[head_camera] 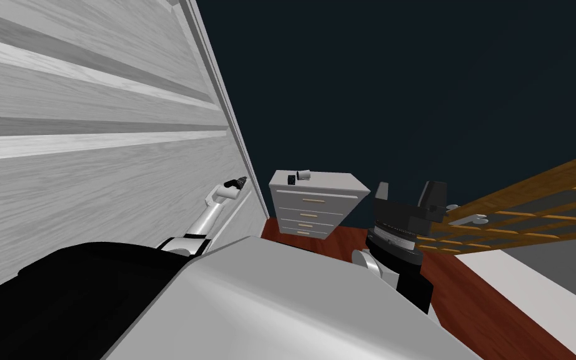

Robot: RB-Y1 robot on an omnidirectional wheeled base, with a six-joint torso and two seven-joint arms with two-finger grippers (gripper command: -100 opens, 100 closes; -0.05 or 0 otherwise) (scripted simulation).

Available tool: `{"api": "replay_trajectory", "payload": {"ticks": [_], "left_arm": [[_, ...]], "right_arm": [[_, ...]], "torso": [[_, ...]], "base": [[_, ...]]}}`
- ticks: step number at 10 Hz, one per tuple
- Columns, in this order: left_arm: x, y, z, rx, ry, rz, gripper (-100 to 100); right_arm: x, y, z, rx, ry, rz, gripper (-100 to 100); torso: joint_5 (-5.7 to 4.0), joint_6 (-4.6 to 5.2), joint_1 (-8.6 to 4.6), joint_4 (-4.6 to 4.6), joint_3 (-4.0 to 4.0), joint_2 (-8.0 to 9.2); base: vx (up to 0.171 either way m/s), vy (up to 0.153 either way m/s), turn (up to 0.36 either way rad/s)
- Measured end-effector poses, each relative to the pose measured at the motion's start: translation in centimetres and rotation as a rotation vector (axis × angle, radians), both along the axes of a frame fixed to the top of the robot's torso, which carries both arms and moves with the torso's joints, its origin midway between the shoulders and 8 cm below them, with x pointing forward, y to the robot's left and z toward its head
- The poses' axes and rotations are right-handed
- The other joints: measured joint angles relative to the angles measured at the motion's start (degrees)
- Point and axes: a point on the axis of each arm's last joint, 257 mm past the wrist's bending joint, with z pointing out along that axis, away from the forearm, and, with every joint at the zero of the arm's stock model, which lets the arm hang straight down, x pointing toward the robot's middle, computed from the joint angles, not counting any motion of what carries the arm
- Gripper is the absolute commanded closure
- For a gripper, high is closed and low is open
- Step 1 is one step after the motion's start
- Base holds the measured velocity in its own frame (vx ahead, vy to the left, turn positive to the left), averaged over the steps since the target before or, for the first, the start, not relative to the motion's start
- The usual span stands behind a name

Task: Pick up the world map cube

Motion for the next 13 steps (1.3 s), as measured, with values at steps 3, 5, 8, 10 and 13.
{"api": "replay_trajectory", "payload": {"ticks": [3,5,8,10,13], "left_arm": [[-0.3,2.2,0.2,-0.001,0.064,0.051,-100],[-0.4,4.0,0.5,-0.002,0.107,0.091,-100],[-0.8,6.0,1.2,-0.006,0.157,0.142,-100],[-0.9,7.1,1.8,-0.011,0.186,0.174,-100],[-1.7,9.3,2.7,-0.034,0.244,0.234,-100]], "right_arm": [[0.0,0.0,0.0,0.0,0.0,0.0,0],[0.0,0.0,0.0,0.0,0.0,0.0,0],[0.0,0.0,0.0,0.0,0.0,0.0,0],[0.0,0.0,0.0,0.0,0.0,0.0,0],[0.0,0.0,0.0,0.0,0.0,0.0,0]], "torso": [[-0.24,-0.4,0.35,0.23,0.19,0.15],[-0.42,-0.57,0.57,0.4,0.29,0.18],[-0.5,-0.63,0.73,0.48,0.33,0.17],[-0.5,-0.61,0.75,0.48,0.31,0.15],[-0.5,-0.63,0.69,0.47,0.3,0.13]], "base": [[-0.008,-0.026,0.008],[-0.005,-0.017,0.009],[-0.003,-0.027,-0.003],[0.003,-0.036,-0.017],[0.007,-0.043,-0.012]]}}
